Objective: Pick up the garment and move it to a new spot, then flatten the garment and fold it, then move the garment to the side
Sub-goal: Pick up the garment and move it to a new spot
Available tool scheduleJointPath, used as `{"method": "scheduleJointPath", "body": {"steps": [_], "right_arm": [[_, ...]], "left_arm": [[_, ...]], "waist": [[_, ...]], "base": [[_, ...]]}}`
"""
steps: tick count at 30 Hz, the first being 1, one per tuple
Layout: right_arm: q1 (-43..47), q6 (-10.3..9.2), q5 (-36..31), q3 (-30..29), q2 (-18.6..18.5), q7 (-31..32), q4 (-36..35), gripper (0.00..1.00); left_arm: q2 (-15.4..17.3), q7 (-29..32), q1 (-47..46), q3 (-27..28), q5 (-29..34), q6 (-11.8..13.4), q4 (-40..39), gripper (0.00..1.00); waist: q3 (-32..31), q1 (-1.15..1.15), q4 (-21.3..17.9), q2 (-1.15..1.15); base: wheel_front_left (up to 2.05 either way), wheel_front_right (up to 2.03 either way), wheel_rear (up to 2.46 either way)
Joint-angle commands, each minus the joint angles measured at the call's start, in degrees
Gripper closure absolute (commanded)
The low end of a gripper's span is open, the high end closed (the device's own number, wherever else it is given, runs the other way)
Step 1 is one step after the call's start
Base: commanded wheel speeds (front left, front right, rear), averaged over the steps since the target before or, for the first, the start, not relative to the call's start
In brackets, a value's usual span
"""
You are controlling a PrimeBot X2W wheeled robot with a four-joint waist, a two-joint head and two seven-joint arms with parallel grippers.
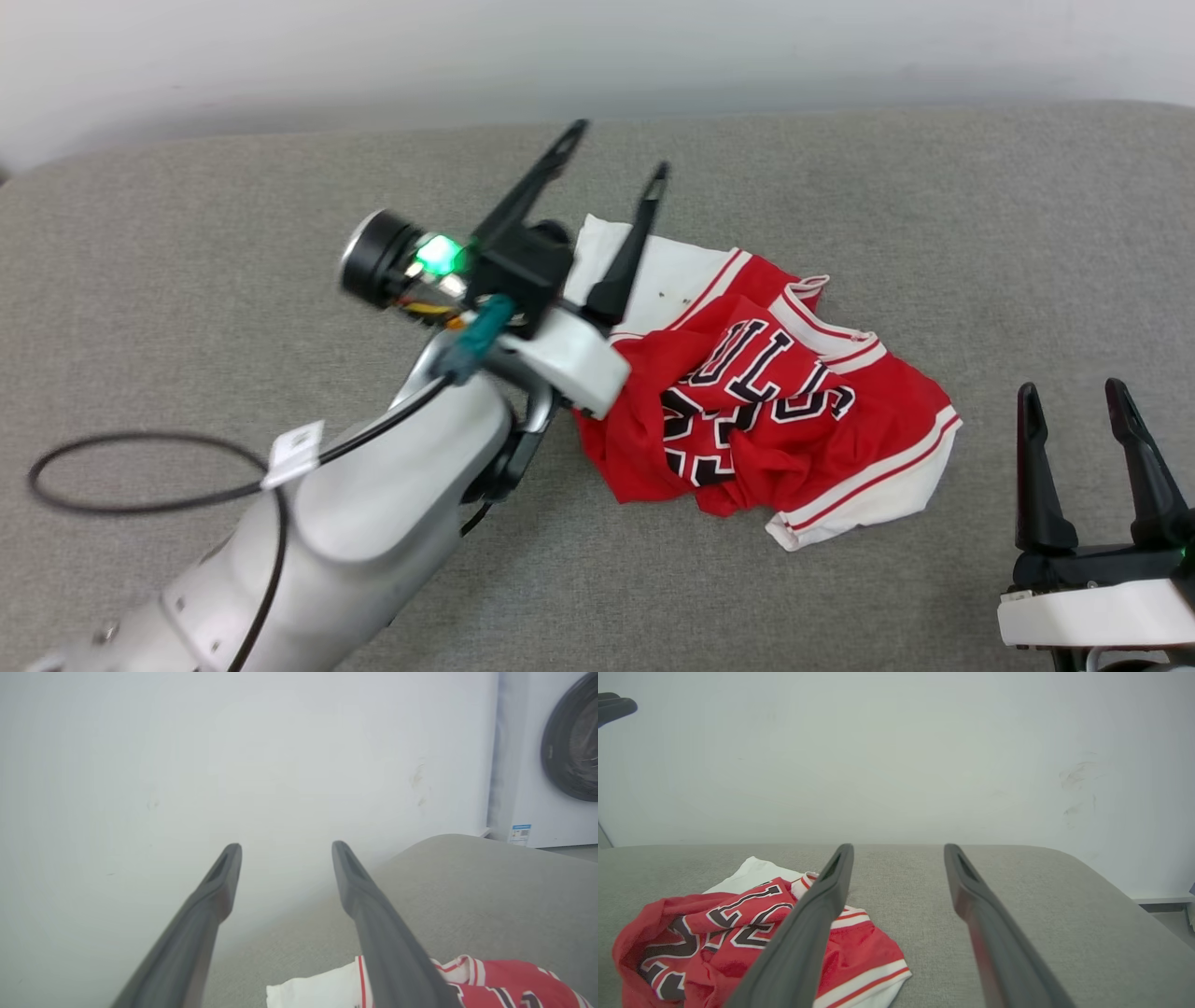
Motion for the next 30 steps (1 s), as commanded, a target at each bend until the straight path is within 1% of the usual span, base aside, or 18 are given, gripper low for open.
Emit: {"method": "scheduleJointPath", "body": {"steps": [1,3,6,8,11,14,17,23,30], "right_arm": [[0.8,-0.04,0.3,0.0,0.1,-0.1,-0.1,0.00],[0.7,-0.04,0.8,-0.1,0.1,-0.1,0.0,0.00],[0.9,-0.04,1.0,-0.4,0.1,-0.1,0.2,0.00],[1.2,-0.04,1.0,-0.5,0.1,-0.1,0.2,0.00],[1.8,-0.04,1.2,-0.7,0.1,-0.1,0.2,0.00],[2.4,-0.04,1.3,-0.8,0.1,-0.1,0.3,0.00],[3.1,-0.04,2.1,-0.9,0.1,-0.1,0.6,0.00],[4.4,-0.04,3.3,-0.7,0.1,-0.1,1.2,0.00],[6.4,-0.04,4.7,0.3,0.1,-0.1,2.0,0.00]], "left_arm": [[0.3,-0.2,1.6,1.2,0.2,1.0,-0.7,0.00],[1.2,-0.4,5.1,5.8,2.9,3.9,-4.4,0.00],[2.0,-0.3,12.5,11.7,6.9,7.4,-9.2,0.00],[2.3,-0.3,17.0,15.4,9.4,8.9,-11.3,0.00],[1.6,-0.3,23.3,20.3,12.3,9.4,-14.0,0.00],[0.6,-0.4,29.1,24.5,14.7,8.8,-15.3,0.00],[-0.6,-0.4,34.0,28.0,16.7,7.7,-15.8,0.00],[-3.6,-0.4,41.0,33.4,20.4,4.2,-15.2,0.00],[-6.8,-0.4,46.4,37.2,23.9,0.2,-14.0,0.00]], "waist": [[-0.5,0.00,0.5,0.00],[-0.6,0.00,0.8,0.00],[-1.3,0.00,1.4,0.00],[-1.8,0.00,1.7,0.00],[-2.5,0.00,2.3,0.00],[-3.3,0.00,2.7,0.00],[-4.0,0.00,3.0,0.00],[-5.4,0.00,3.5,0.00],[-7.5,0.00,3.7,0.00]], "base": [[0.00,0.00,0.00],[0.00,0.00,0.00],[0.00,0.00,0.00],[0.00,0.00,0.00],[0.00,0.00,0.00],[0.00,0.00,0.00],[0.00,0.00,0.00],[0.00,0.00,0.00],[0.00,0.00,0.00]]}}
